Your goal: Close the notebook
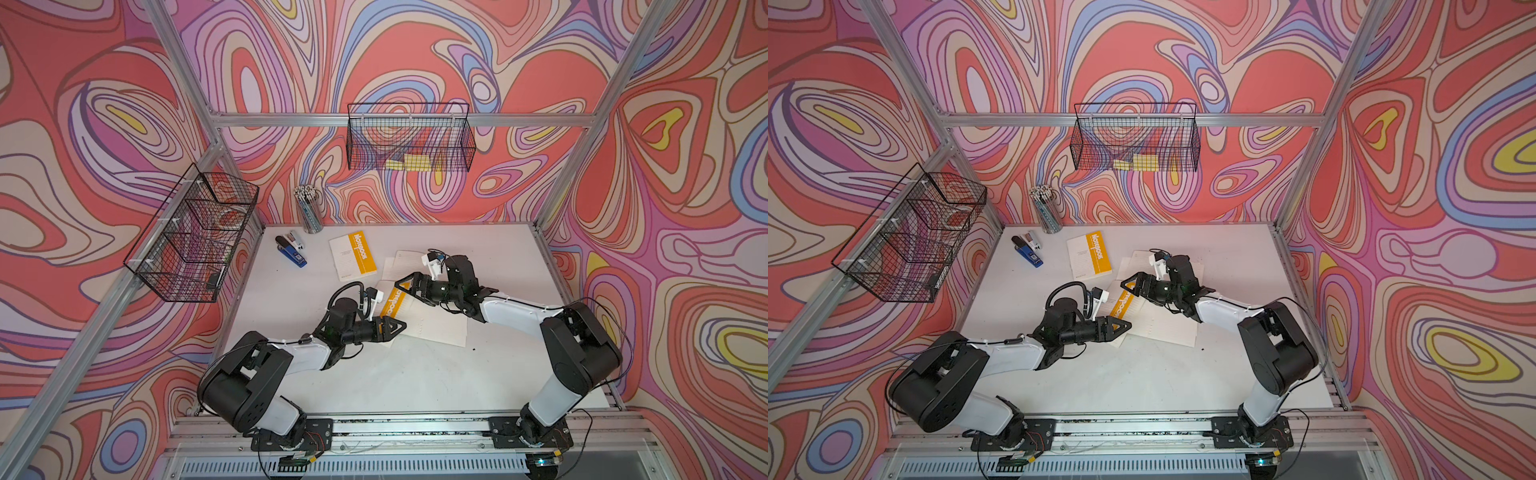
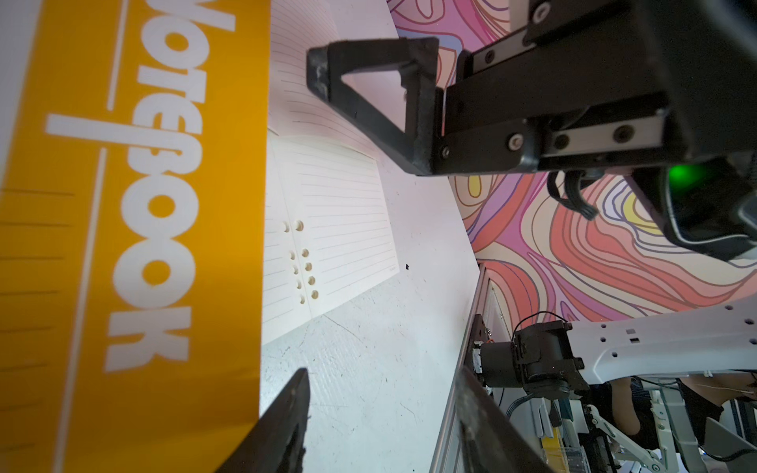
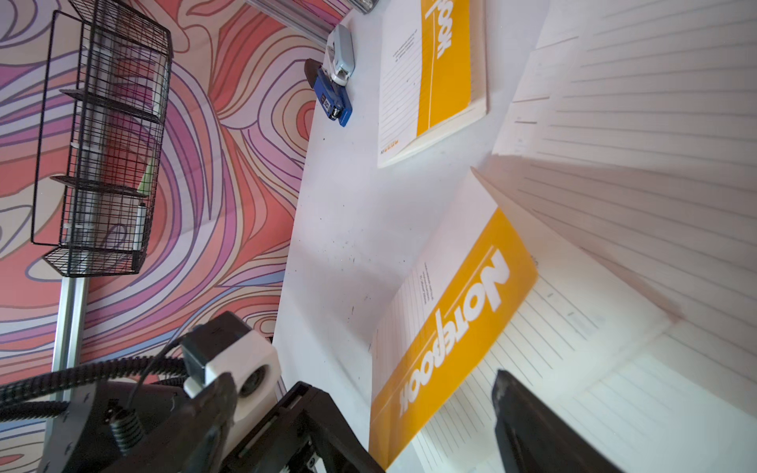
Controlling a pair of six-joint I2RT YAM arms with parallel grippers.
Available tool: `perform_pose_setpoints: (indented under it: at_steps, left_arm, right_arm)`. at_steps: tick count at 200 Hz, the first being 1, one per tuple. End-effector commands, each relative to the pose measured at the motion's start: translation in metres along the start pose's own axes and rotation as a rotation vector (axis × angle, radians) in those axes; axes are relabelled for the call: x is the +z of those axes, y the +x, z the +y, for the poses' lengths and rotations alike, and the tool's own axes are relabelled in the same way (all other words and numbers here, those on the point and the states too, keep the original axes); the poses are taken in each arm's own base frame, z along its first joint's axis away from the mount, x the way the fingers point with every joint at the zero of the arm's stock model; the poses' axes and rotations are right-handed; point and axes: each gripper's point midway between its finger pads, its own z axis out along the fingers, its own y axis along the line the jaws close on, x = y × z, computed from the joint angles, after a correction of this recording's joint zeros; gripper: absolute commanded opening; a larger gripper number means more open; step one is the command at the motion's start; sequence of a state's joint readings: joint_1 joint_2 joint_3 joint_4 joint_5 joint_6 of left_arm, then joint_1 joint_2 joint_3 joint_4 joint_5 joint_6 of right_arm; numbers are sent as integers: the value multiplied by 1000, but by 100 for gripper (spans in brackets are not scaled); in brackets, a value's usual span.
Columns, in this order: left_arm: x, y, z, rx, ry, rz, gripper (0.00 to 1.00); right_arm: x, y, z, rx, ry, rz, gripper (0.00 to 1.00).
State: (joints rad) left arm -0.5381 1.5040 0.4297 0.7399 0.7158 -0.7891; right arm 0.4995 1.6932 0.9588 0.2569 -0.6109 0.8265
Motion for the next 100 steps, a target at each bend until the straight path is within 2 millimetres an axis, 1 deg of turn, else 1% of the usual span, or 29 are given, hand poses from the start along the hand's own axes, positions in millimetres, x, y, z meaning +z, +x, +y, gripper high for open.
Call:
perform_pose_setpoints:
  at_steps: [1,35,54,61,62,63,66,83,100]
  left_arm:
    - [3,1,-6,26,45,-2,57]
    - [8,1,-3,17,64,1,58]
    - [10,2,-2,17,69,3,58]
    - [10,2,-2,16,70,3,58]
    - [10,1,-2,16,70,3,58]
    - [11,1,-2,16,70,3,58]
    - [11,2,-2,15,71,6,58]
    - [11,1,-3,19,74,4,58]
    - [11,0,-4,22,73,4,58]
  right_arm:
    - [6,-10,14,-7,-51,-10,98]
    - [12,-14,22,3,-87,-13,98]
    - [19,-10,24,3,-92,3,98]
    - [21,-8,28,-1,-100,7,98]
    - [21,-8,29,-1,-101,8,98]
    - [25,-5,24,6,-94,16,98]
    - [29,-3,21,13,-90,24,98]
    - [43,9,19,23,-91,52,98]
    - [55,20,13,35,-79,71,98]
